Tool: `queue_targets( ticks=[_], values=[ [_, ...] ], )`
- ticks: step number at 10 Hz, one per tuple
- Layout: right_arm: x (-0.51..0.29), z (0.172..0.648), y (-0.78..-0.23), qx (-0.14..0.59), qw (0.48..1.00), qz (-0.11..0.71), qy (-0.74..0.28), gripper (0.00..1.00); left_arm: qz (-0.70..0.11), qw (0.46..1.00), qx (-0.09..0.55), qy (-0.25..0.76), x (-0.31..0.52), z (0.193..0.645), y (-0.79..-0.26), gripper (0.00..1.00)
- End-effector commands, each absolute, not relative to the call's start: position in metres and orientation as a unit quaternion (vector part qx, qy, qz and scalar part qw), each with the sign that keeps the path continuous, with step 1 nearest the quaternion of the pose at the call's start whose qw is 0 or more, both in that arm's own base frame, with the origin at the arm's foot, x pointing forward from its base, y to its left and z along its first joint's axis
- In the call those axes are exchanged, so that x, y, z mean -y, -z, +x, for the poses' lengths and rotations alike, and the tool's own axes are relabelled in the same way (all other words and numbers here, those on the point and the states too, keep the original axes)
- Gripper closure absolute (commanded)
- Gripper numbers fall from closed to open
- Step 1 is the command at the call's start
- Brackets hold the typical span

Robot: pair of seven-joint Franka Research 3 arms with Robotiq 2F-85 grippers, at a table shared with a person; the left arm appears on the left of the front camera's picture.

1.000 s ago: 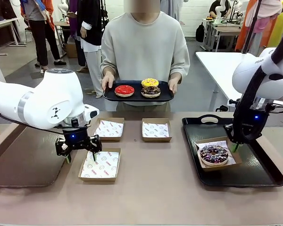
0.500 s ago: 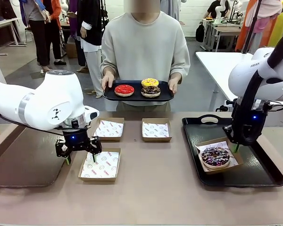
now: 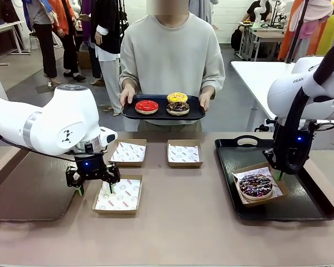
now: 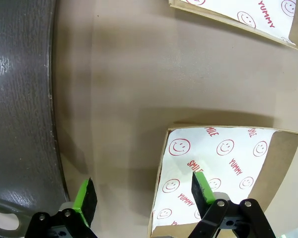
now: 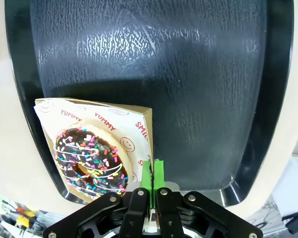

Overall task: Individually package the donuts and arrange them on the tray.
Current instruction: Place the picked Paper togo box on the Handle tray while simultaneously picking up another Paper togo box from the table with the other hand.

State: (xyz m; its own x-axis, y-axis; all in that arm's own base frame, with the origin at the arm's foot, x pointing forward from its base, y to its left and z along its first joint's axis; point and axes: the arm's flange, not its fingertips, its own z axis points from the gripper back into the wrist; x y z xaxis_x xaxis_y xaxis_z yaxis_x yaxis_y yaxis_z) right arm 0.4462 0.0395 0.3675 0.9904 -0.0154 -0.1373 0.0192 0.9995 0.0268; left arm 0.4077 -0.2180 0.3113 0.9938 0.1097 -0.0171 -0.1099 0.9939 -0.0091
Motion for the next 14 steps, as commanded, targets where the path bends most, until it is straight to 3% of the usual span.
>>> queue_targets(
  ticks=[1,2,3,4,5,6,7,14],
  values=[
    [-0.042,0.443,-0.366,-0.062,0.998,0.006,0.018,0.99,-0.02,0.999,-0.003,-0.047,0.219,0.412,-0.308,0.0],
    [-0.042,0.443,-0.365,-0.066,0.998,0.009,0.016,0.99,-0.035,0.999,0.002,-0.041,0.219,0.411,-0.31,0.0],
    [-0.042,0.443,-0.365,-0.07,0.997,0.014,0.015,0.39,-0.043,0.998,0.002,-0.037,0.218,0.411,-0.312,0.6],
    [-0.041,0.443,-0.365,-0.073,0.997,0.017,0.017,0.39,-0.048,0.998,-0.001,-0.033,0.218,0.41,-0.314,0.6],
    [-0.041,0.444,-0.365,-0.074,0.997,0.02,0.018,0.0,-0.05,0.998,-0.002,-0.028,0.217,0.41,-0.315,1.0],
    [-0.04,0.444,-0.364,-0.075,0.997,0.021,0.02,0.35,-0.05,0.998,-0.001,-0.026,0.217,0.41,-0.315,0.65],
    [-0.039,0.444,-0.364,-0.075,0.997,0.024,0.021,0.0,-0.049,0.999,-0.002,-0.025,0.217,0.41,-0.316,1.0],
    [-0.036,0.446,-0.363,-0.078,0.996,0.031,0.029,0.0,-0.045,0.999,-0.002,-0.026,0.216,0.408,-0.322,1.0]
  ],
)
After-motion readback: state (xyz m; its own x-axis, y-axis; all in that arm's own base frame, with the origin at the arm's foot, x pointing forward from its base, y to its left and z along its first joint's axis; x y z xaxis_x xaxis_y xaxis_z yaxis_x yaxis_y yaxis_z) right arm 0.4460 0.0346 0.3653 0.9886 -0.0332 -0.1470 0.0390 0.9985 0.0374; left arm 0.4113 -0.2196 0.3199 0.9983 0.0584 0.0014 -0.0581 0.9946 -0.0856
